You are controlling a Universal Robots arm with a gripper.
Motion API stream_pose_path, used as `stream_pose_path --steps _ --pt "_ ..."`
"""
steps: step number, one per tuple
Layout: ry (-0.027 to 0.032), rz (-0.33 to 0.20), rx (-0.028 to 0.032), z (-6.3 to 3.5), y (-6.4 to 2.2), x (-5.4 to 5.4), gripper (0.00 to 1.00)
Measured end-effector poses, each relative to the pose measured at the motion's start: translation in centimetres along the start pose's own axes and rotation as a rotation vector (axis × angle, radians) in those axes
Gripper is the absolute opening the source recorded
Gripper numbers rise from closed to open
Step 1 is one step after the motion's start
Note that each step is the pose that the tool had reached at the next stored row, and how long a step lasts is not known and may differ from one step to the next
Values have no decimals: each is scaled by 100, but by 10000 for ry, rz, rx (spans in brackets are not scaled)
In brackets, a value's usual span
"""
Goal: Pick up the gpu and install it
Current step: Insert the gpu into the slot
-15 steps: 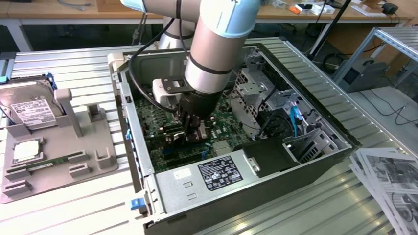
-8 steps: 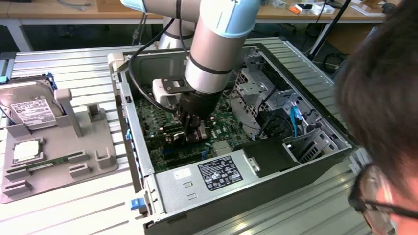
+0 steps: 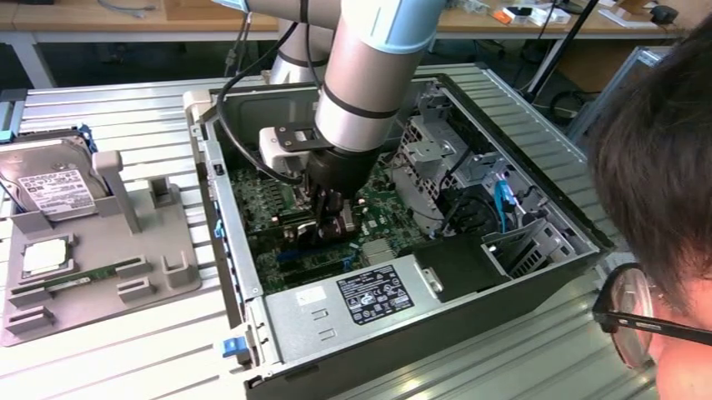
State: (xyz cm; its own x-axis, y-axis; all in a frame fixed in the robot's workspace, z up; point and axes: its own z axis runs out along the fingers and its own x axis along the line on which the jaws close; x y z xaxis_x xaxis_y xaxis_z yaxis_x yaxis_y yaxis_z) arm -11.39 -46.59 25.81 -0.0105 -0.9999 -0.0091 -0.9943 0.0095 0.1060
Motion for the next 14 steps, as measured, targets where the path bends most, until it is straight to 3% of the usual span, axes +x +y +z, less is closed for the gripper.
stream_pose_path --steps 14 --pt "-27 -3 -2 -2 0 -29 27"
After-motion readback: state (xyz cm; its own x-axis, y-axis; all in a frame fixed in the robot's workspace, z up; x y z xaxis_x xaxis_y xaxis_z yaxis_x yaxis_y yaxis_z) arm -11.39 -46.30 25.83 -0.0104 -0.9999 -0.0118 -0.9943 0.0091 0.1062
